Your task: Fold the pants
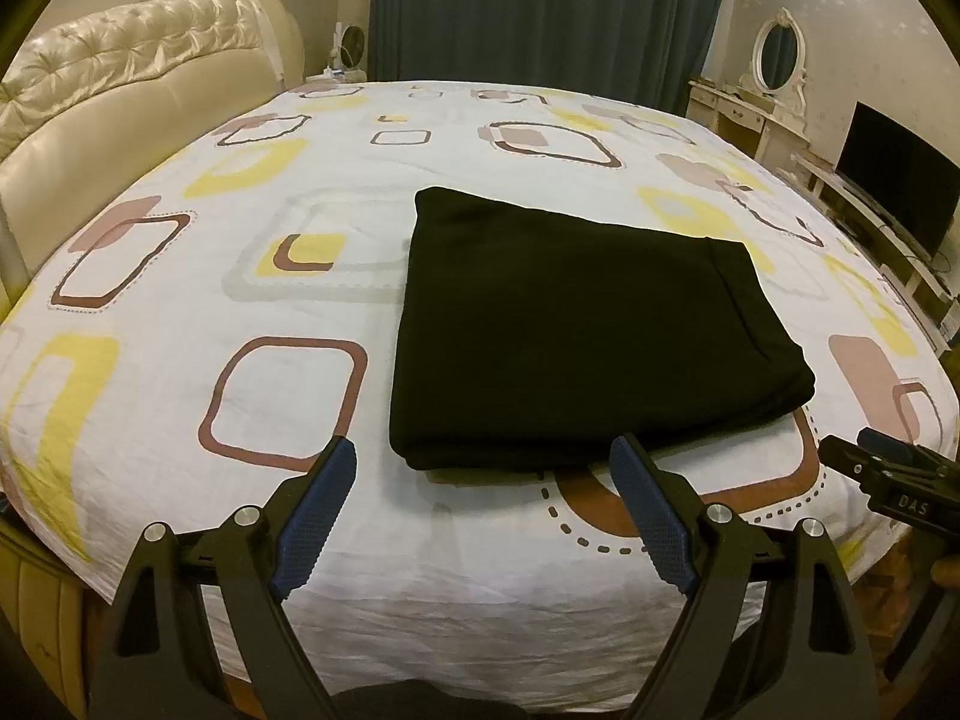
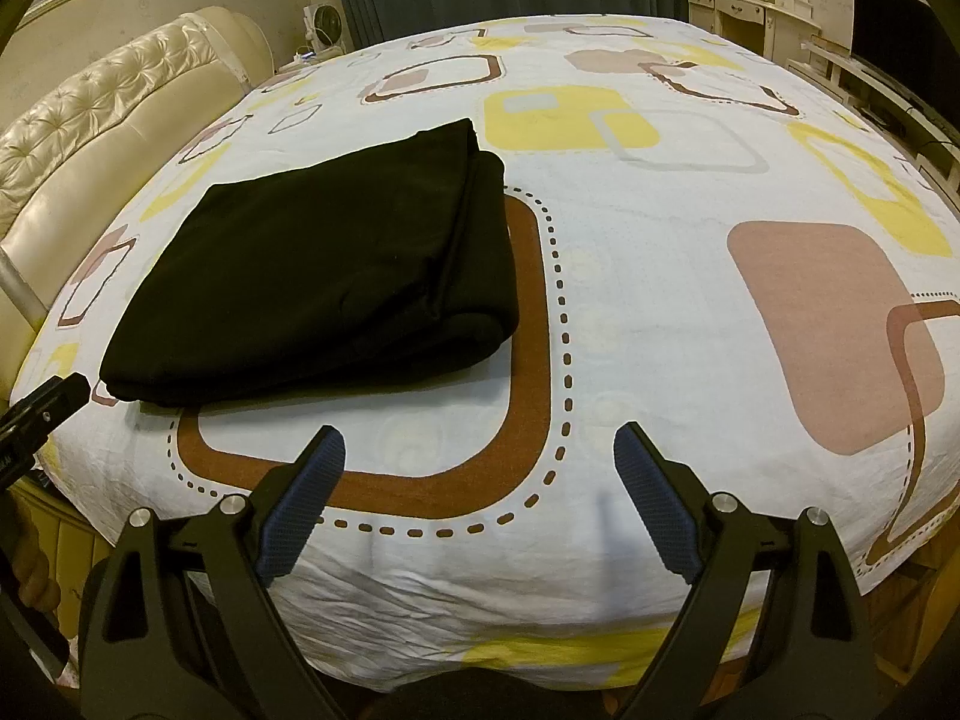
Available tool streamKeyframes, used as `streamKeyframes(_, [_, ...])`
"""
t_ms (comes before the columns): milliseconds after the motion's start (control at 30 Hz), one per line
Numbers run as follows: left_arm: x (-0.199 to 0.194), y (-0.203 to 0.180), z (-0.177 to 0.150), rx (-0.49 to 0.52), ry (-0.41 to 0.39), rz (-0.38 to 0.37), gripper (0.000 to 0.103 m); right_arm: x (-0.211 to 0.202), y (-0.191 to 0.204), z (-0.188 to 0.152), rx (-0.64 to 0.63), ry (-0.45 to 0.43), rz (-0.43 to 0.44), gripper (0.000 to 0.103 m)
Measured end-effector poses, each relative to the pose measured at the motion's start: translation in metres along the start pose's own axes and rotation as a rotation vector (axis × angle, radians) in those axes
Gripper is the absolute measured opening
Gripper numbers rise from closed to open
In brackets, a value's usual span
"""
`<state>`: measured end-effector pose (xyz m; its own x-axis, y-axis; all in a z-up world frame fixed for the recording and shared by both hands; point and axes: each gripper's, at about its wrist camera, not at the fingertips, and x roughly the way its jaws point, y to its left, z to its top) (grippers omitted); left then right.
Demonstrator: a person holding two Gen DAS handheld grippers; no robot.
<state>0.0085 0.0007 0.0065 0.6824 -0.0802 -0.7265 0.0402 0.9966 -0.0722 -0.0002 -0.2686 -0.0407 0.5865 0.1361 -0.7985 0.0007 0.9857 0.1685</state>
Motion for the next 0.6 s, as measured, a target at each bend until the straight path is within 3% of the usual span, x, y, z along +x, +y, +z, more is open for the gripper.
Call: streamKeyframes(600, [0.004,-0.0026,-0.0001,0.031,0.017,0.039,0.086,0.0005,0.0105,-0.0053,-0.007,0.004,0.007,0.091])
